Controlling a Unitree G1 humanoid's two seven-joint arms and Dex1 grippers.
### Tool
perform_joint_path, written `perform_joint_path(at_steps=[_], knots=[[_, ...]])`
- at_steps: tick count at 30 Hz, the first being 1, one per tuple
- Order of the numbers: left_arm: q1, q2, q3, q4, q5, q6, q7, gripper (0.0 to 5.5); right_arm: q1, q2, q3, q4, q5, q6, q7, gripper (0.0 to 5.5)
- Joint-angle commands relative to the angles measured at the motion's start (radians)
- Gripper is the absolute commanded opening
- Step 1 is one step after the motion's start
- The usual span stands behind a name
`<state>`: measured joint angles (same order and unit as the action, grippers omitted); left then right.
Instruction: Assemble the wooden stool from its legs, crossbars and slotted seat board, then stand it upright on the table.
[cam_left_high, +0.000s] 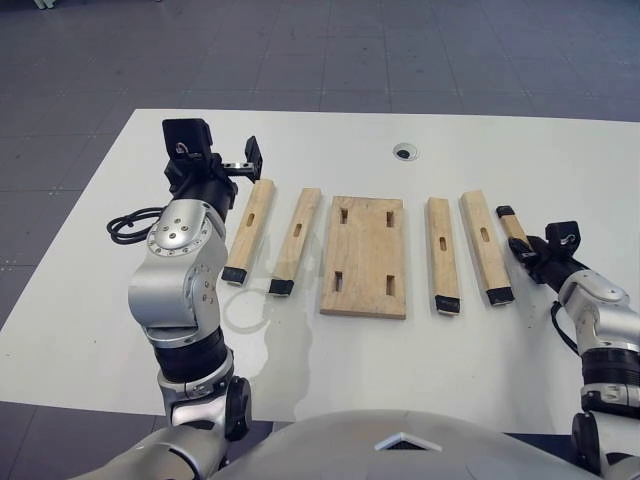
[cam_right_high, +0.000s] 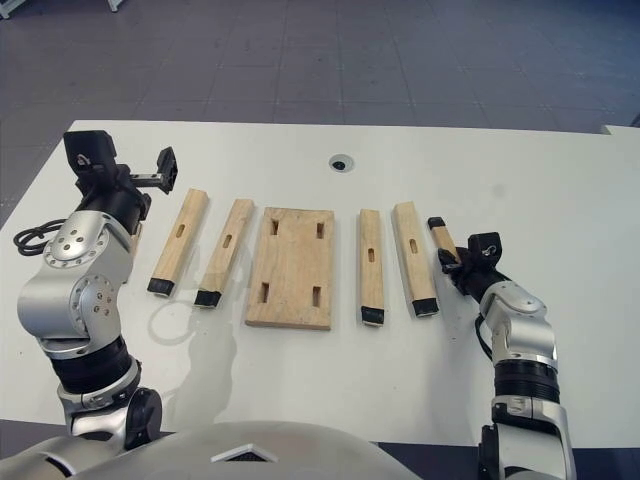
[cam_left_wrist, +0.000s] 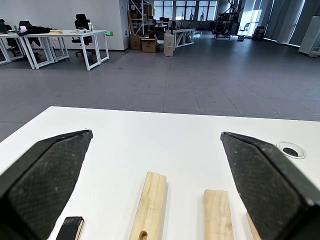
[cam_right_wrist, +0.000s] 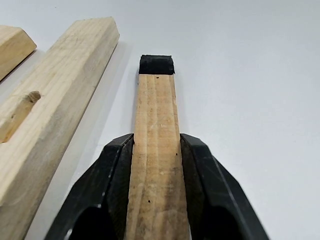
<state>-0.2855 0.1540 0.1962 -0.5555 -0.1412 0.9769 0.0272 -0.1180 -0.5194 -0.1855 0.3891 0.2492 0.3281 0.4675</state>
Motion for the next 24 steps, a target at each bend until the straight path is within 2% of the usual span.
perform_joint_path(at_steps=[1,3,5,8,11,13,17,24], knots=[[-0.022,0.024,0.013,0.009,0.000,0.020,-0.007,4.73,0.064,0.012,0.017,0.150,-0.042,0.100,-0.036,1.32],[-0.032,0.065,0.025,0.032,-0.016,0.028,-0.045,4.73,-0.038,-0.042,-0.044,0.094,-0.014,0.094,-0.049,1.32],[-0.067,0.082,0.085,0.062,-0.094,0.060,-0.109,4.73,-0.182,-0.093,-0.099,0.052,0.003,0.104,-0.088,1.32],[-0.226,0.045,0.273,0.163,-0.411,0.212,-0.279,4.73,-0.369,-0.074,-0.059,-0.127,0.033,0.166,-0.084,1.31],[-0.348,0.036,0.385,0.301,-0.640,0.363,-0.373,4.73,-0.460,0.008,0.002,-0.274,0.078,0.237,-0.083,1.31],[-0.420,0.002,0.465,0.402,-0.744,0.421,-0.353,4.73,-0.487,0.086,0.018,-0.336,0.142,0.299,-0.089,1.31],[-0.509,-0.054,0.554,0.525,-0.856,0.504,-0.262,4.73,-0.499,0.208,0.097,-0.477,0.226,0.393,-0.078,1.31],[-0.558,-0.117,0.565,0.568,-0.887,0.540,-0.098,4.73,-0.544,0.306,0.219,-0.595,0.247,0.445,-0.075,1.31]])
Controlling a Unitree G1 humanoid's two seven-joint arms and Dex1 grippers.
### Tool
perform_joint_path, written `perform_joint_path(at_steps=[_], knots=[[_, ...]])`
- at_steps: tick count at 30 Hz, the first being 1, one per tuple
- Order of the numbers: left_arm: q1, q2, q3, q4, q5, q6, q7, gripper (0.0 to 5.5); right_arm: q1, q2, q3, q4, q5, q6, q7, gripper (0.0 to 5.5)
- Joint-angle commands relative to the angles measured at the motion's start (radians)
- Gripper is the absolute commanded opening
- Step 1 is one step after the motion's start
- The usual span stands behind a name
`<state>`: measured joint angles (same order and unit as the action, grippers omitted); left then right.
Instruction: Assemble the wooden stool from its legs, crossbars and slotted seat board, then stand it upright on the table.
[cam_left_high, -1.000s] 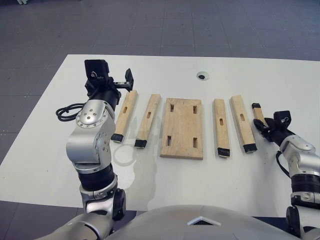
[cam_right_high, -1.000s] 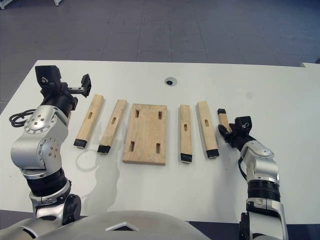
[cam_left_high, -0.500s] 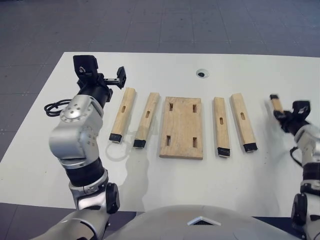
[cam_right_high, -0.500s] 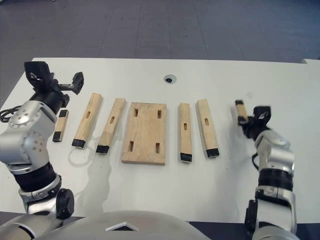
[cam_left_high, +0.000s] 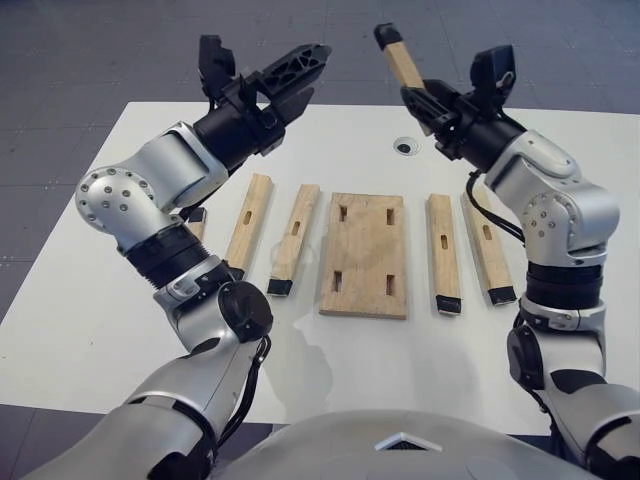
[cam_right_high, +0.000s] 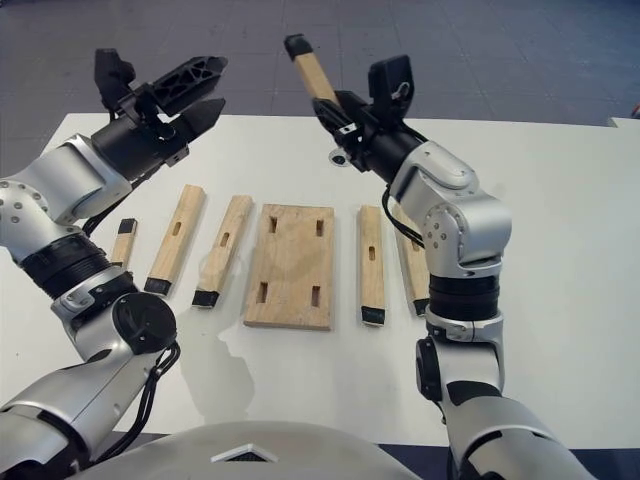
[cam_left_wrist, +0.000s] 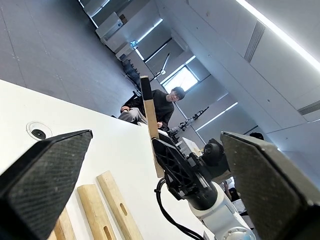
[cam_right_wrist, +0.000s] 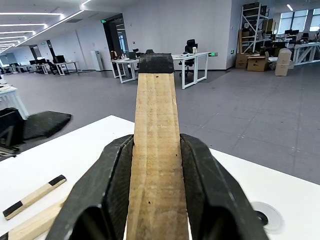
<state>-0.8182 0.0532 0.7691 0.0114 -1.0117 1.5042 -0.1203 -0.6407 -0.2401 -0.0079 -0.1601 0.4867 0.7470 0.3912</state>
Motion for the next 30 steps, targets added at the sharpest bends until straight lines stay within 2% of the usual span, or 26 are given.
perform_joint_path(at_steps=[1,11,23,30], knots=[[-0.023,-0.020,-0.014,-0.001,-0.012,0.011,0.067,4.73,-0.016,0.038,0.054,-0.059,0.010,0.033,-0.004,1.31],[-0.042,-0.045,-0.032,0.016,-0.063,-0.025,0.162,4.73,0.043,0.089,0.148,-0.129,-0.002,0.067,-0.031,1.31],[-0.024,-0.040,-0.040,0.016,-0.122,-0.062,0.285,2.73,0.056,0.089,0.150,-0.133,-0.016,0.074,-0.044,1.31],[-0.038,-0.053,-0.039,0.021,-0.184,-0.121,0.387,1.23,0.052,0.087,0.151,-0.129,-0.025,0.067,-0.043,1.31]])
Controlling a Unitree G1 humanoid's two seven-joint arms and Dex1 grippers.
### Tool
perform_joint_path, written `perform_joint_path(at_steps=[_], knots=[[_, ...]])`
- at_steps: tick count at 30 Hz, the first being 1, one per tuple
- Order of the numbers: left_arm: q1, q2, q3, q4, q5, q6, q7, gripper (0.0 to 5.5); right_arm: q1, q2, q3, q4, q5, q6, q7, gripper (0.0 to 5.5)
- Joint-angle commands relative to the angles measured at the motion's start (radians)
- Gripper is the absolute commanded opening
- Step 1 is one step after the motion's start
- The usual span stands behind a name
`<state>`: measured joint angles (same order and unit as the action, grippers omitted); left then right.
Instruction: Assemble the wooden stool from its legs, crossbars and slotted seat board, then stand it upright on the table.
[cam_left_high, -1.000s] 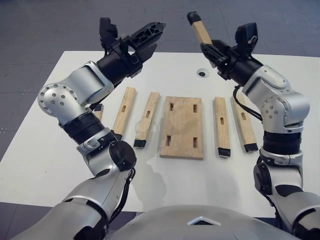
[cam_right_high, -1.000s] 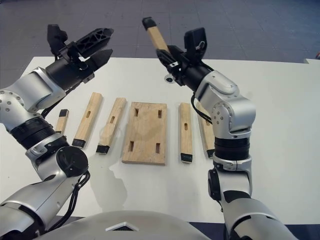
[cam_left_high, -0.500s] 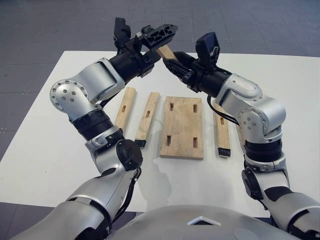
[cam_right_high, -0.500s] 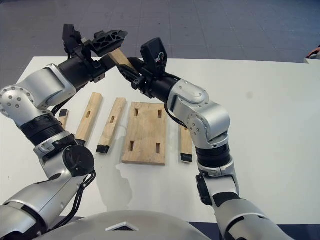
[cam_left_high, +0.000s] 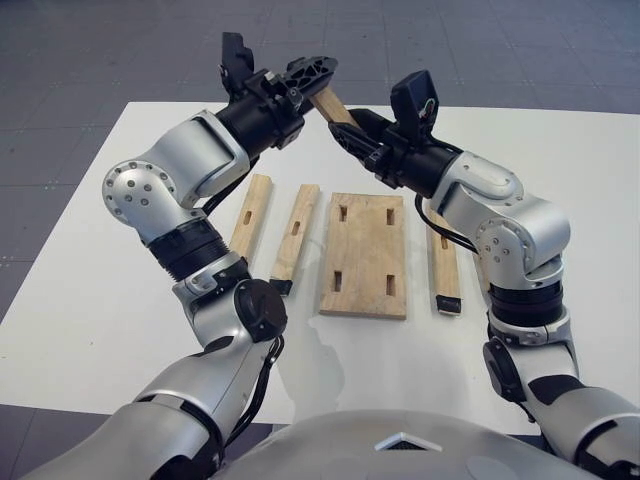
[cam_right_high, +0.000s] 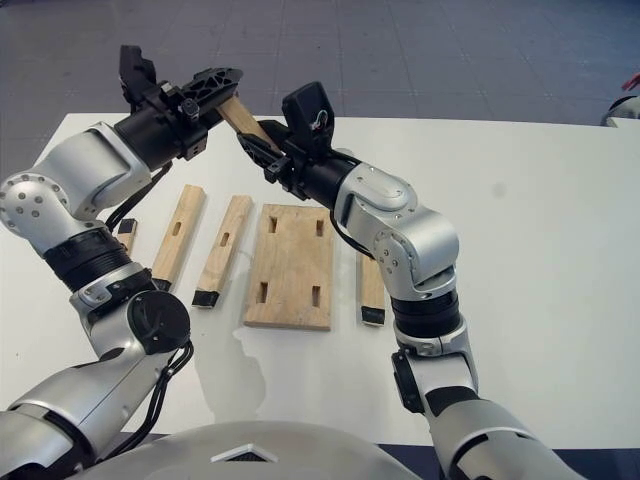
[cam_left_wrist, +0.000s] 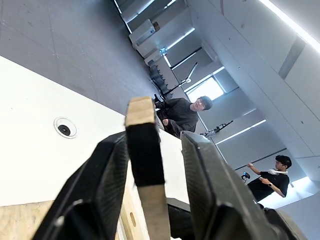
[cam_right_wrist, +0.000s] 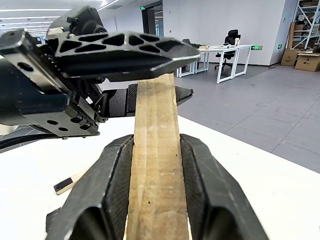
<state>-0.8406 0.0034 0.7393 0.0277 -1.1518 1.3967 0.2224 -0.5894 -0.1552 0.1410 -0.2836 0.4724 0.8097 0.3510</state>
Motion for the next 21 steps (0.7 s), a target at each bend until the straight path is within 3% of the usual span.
perform_joint_path(at_steps=[1,6,14,21], knots=[[-0.015,-0.005,-0.009,0.007,-0.064,-0.017,0.062,1.19,-0.001,0.001,0.003,-0.004,-0.011,0.004,-0.002,1.31],[-0.013,-0.017,-0.025,0.023,-0.174,-0.042,0.152,0.45,0.007,0.002,0.005,-0.004,-0.016,-0.001,-0.004,1.31],[0.001,0.038,-0.101,0.050,-0.407,-0.112,0.302,0.45,0.023,-0.018,0.015,0.005,-0.044,-0.024,0.008,1.31],[0.066,0.159,-0.249,0.040,-0.560,-0.139,0.342,0.44,0.022,-0.039,0.014,0.014,-0.060,-0.036,0.037,1.31]])
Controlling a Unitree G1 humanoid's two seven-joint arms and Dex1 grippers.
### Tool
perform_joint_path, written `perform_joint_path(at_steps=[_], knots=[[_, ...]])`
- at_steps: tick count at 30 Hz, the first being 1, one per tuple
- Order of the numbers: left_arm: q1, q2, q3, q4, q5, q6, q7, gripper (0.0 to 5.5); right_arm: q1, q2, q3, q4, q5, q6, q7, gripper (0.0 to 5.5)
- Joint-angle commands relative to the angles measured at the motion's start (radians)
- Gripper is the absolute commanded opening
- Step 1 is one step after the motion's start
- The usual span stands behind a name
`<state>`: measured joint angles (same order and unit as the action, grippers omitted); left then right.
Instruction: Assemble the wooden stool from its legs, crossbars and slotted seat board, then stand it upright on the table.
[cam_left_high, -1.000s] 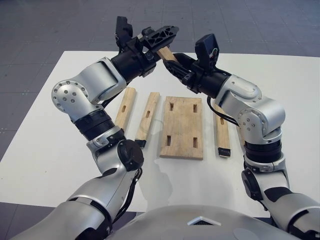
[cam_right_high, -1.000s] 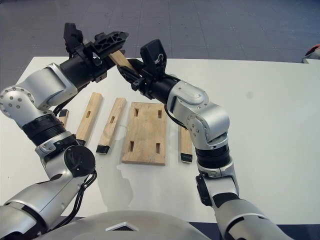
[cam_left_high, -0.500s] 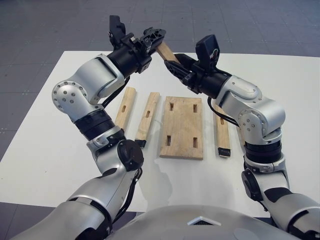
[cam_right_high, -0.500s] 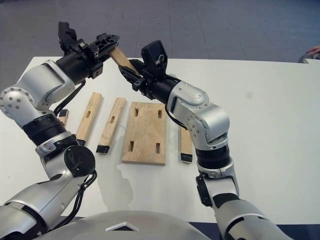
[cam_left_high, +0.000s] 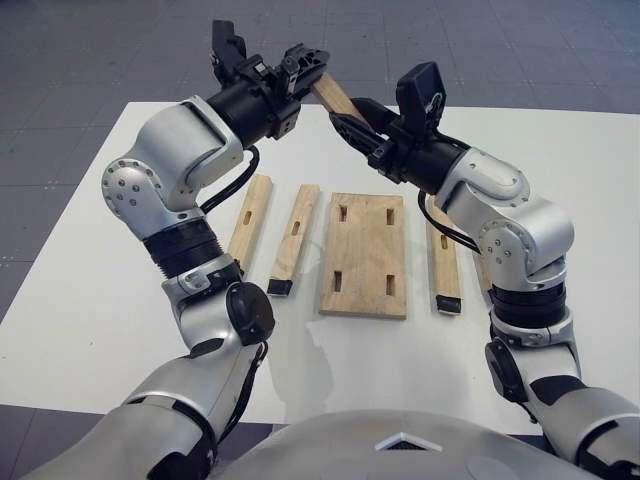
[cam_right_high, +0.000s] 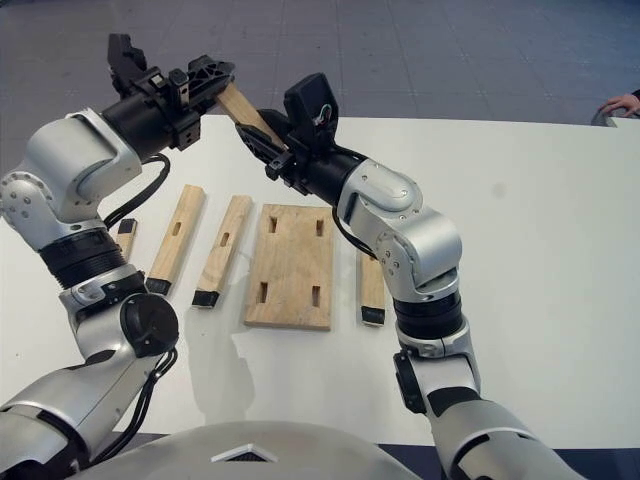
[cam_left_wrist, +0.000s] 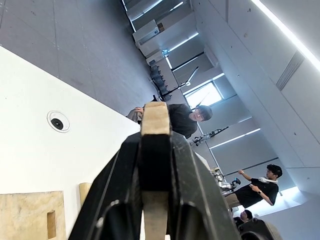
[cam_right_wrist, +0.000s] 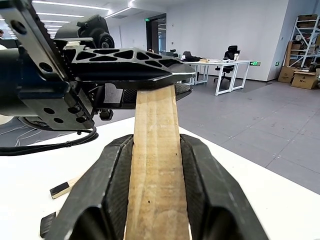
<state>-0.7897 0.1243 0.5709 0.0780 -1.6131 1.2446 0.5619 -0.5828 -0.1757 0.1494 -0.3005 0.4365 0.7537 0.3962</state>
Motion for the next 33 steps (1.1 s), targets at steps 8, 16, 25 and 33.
perform_joint_path(at_steps=[8,16,25,33], knots=[[0.054,0.163,-0.247,-0.109,0.089,-0.102,-0.069,0.44,0.017,-0.042,0.047,0.010,-0.052,0.018,0.016,2.47],[0.113,0.311,-0.448,-0.242,0.612,-0.270,-0.281,0.44,0.028,-0.050,0.036,0.009,-0.066,0.030,0.010,3.98],[0.346,0.369,-0.356,-0.366,0.812,-0.376,-0.418,0.44,0.121,-0.091,-0.098,0.108,-0.235,-0.102,-0.166,5.44],[0.483,0.366,-0.390,-0.238,1.045,-0.563,-0.566,0.44,0.173,-0.089,-0.173,0.115,-0.261,-0.131,-0.221,5.44]])
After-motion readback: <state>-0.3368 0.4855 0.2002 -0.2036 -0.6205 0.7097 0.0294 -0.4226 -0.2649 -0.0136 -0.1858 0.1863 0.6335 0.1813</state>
